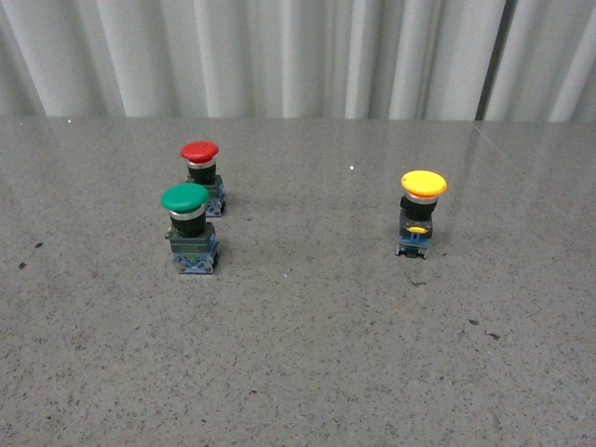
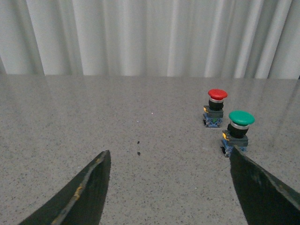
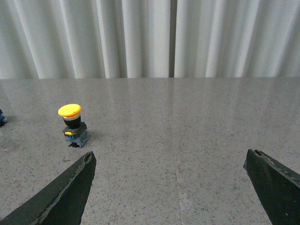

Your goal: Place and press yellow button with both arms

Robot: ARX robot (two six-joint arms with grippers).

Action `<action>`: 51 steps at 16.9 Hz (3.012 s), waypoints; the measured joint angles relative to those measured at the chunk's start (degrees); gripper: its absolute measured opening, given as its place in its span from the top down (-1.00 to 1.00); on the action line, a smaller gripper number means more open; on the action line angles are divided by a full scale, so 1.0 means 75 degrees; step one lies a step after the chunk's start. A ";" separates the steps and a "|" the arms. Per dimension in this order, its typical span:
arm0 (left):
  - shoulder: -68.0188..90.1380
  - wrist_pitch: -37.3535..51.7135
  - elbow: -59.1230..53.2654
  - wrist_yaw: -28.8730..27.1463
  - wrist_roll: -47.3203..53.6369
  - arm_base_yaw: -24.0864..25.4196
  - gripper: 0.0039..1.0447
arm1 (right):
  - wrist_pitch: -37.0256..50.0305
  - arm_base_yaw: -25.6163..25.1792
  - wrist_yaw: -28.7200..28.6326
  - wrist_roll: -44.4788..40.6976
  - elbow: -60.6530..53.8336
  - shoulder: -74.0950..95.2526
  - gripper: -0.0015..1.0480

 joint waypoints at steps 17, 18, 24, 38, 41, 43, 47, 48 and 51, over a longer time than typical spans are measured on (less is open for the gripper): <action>0.0000 0.0006 0.0000 0.0000 0.0000 0.0000 -0.88 | 0.5068 0.2407 -0.0938 0.0166 0.4115 0.9489 -0.87; 0.0000 0.0006 0.0000 0.0000 0.0000 0.0000 -0.88 | 0.5033 0.2471 -0.0772 0.0038 0.4485 1.0025 -0.87; 0.0000 0.0006 0.0000 0.0000 0.0000 0.0000 -0.88 | 0.4167 0.2949 0.0134 -0.0670 0.6344 1.2048 -0.72; 0.0000 0.0006 0.0000 0.0000 0.0000 0.0000 -0.88 | 0.3500 0.2751 0.0236 -0.0361 0.6642 1.3205 0.97; 0.0000 0.0006 0.0000 0.0000 0.0000 0.0000 -0.88 | 0.3509 0.2809 0.0207 -0.0309 0.6714 1.3274 0.97; 0.0000 0.0009 0.0000 0.0000 0.0000 0.0000 -0.88 | 0.3468 0.2809 0.0210 -0.0309 0.6735 1.3423 0.97; 0.0000 0.0006 0.0000 0.0000 0.0000 0.0000 -0.88 | 0.3424 0.2859 0.0213 -0.0312 0.6764 1.3560 0.97; 0.0000 0.0006 0.0000 0.0000 0.0000 0.0000 -0.88 | 0.3386 0.2856 0.0213 -0.0315 0.6779 1.3578 0.97; 0.0000 0.0006 0.0000 0.0000 0.0000 0.0000 -0.88 | 0.3194 0.2853 0.0239 -0.0341 0.6843 1.3639 0.97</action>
